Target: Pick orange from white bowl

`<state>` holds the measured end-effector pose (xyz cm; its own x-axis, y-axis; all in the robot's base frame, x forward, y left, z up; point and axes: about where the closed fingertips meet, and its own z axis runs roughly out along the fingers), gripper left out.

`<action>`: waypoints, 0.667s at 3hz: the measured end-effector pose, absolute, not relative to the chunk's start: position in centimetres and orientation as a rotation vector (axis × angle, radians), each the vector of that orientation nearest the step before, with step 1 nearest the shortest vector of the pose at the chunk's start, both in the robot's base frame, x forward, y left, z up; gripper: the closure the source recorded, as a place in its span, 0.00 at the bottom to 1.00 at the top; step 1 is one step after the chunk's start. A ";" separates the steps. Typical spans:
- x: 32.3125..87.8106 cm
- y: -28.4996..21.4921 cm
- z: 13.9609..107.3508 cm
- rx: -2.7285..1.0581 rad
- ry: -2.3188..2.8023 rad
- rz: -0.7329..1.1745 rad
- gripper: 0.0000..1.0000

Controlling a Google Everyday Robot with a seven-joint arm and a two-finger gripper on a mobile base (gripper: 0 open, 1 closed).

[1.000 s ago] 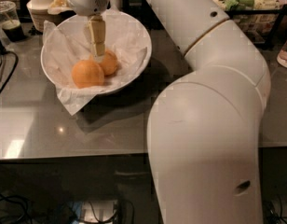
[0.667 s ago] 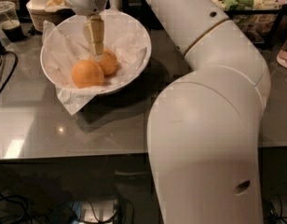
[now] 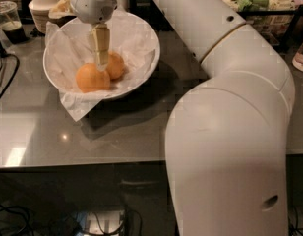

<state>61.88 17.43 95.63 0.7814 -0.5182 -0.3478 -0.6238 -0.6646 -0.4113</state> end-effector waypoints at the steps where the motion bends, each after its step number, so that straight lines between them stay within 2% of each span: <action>1: 60.8 17.0 93.8 -2.480 0.846 0.329 0.00; 2: 60.4 16.5 92.6 -2.513 0.835 0.349 0.00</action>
Offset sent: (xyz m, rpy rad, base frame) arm -0.0247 -0.0271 -0.0434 -0.0967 0.0905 0.0807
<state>60.45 16.54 92.55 0.7827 -0.4971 -0.3744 -0.6157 -0.7064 -0.3492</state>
